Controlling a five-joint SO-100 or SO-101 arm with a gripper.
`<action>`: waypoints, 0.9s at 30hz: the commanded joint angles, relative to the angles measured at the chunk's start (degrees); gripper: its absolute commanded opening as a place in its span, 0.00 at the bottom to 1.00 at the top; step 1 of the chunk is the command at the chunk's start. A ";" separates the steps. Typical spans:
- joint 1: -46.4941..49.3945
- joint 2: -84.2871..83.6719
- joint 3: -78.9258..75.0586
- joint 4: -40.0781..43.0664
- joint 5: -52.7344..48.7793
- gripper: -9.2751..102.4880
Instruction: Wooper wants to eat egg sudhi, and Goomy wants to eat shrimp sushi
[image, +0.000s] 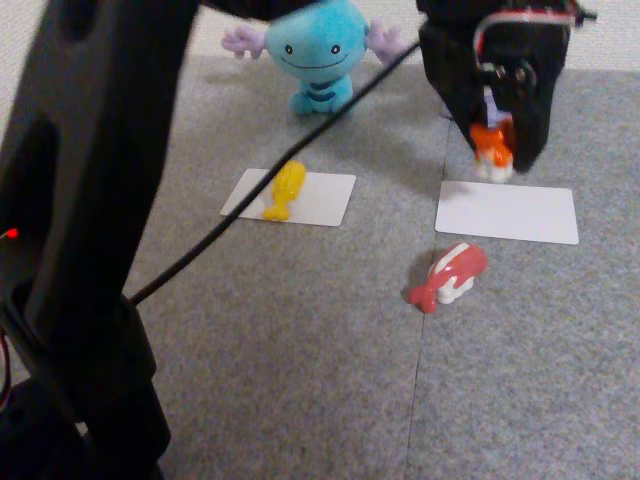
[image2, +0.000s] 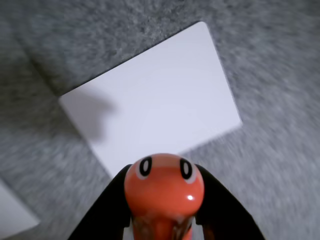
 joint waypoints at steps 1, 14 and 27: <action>0.18 -2.29 -9.05 -0.35 -2.29 0.14; -0.09 -9.49 -11.60 -0.62 -8.79 0.26; -1.32 -3.78 -11.60 4.75 -10.63 0.40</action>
